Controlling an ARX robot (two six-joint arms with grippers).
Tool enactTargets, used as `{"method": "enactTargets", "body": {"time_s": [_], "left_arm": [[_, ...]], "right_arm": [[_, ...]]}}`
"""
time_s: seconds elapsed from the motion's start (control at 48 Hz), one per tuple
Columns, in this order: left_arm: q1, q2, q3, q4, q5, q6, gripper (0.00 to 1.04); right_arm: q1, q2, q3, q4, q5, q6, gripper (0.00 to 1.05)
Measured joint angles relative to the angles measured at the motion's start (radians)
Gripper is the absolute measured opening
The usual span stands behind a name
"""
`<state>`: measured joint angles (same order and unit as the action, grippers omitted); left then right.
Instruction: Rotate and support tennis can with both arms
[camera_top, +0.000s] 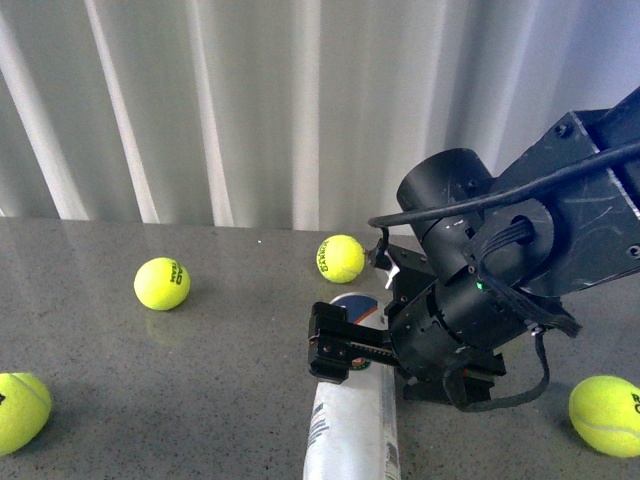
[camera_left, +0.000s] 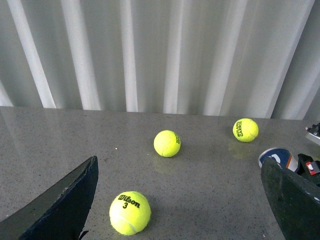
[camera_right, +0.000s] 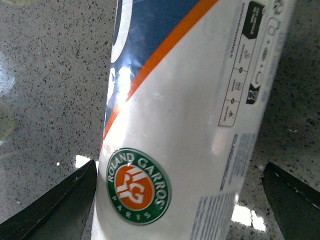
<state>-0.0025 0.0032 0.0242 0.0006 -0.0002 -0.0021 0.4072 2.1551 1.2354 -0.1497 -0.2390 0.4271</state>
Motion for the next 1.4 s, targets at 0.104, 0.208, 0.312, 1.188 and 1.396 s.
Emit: {"method": "enactTargets", "body": {"time_s": [0.104,0.208,0.312,1.188,1.396], "left_arm": [[0.0,0.0,0.0,0.0,0.0,0.0,0.98],[0.0,0.0,0.0,0.0,0.0,0.0,0.98],[0.0,0.0,0.0,0.0,0.0,0.0,0.98],[0.0,0.0,0.0,0.0,0.0,0.0,0.98],[0.0,0.0,0.0,0.0,0.0,0.0,0.98]], "right_arm": [[0.005,0.033,0.021,-0.002,-0.002,0.0,0.98],[0.007,0.054,0.032,-0.002,-0.003,-0.001,0.88],[0.006,0.057,0.037,-0.003,-0.005,-0.005,0.75],[-0.095,-0.3,-0.128,-0.171,-0.163,-1.439,0.12],[-0.071,-0.244,-0.133,-0.13,-0.092,-1.825,0.08]]}}
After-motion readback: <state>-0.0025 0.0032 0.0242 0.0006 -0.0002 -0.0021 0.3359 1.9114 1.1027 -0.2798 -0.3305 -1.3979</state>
